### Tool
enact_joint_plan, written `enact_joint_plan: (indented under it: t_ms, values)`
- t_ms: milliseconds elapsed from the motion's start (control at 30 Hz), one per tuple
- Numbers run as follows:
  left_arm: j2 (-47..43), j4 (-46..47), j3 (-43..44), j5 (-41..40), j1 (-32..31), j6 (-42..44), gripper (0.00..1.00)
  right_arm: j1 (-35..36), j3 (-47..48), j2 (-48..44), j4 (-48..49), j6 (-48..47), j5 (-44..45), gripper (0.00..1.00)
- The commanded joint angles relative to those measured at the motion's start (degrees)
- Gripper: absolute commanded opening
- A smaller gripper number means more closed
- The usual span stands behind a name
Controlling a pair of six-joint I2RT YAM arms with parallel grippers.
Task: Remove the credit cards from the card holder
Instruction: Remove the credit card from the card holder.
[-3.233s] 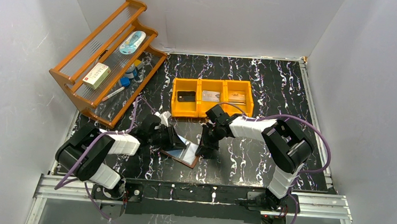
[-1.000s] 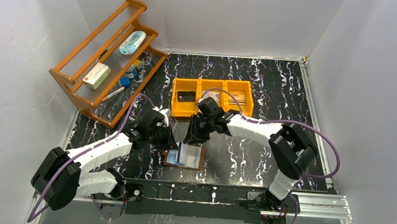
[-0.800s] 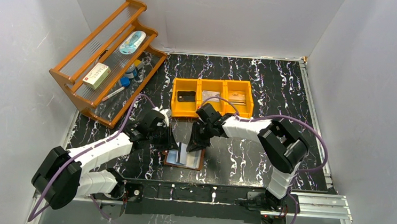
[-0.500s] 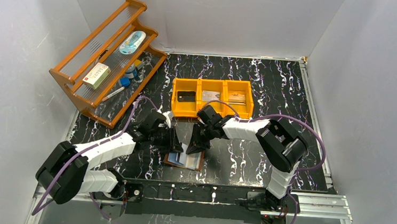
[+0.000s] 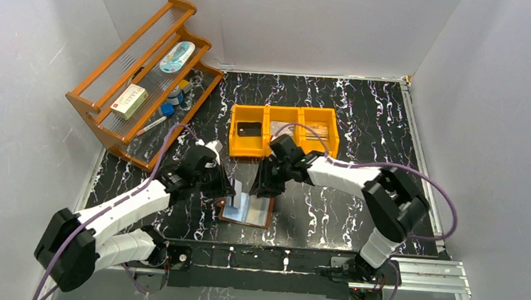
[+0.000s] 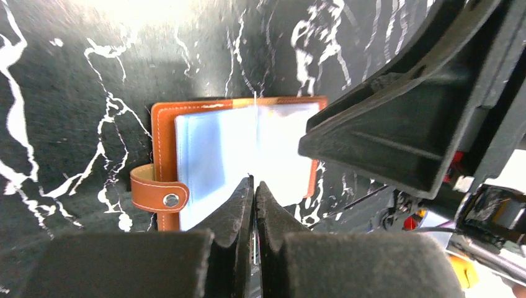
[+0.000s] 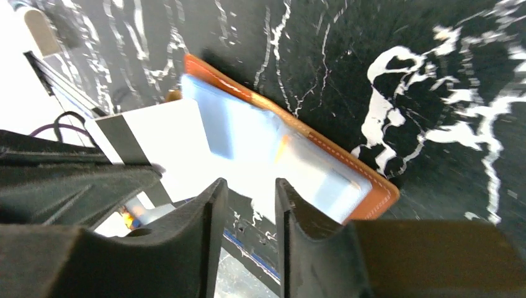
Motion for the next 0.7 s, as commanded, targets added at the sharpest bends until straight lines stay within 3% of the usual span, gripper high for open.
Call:
enact_joint_plan:
  t_ms: [0, 167, 367, 500, 667]
  values:
    - [-6.7, -6.8, 4.8, -6.6, 0.7, 1.4, 0.00, -3.4, 0.8, -9.4, 0.3, -4.4, 5.0, 0.45]
    - [-7.5, -5.5, 8.6, -3.0, 1.8, 3.3, 0.00, -7.2, -4.2, -18.0, 10.2, -7.6, 5.6, 0.55]
    - [-7.3, -2.2, 10.8, 3.9, 6.8, 3.6, 0.00, -14.2, -6.2, -21.3, 15.7, -8.6, -4.7, 0.60]
    - [-6.0, 7.0, 8.9, 15.4, 9.6, -0.3, 0.00, -16.4, -3.7, -18.5, 16.5, -8.5, -15.1, 0.60]
    - [-5.4, 22.0, 4.4, 22.9, 9.8, -7.4, 0.00, -16.4, -4.1, -16.4, 22.6, -4.5, -21.8, 0.62]
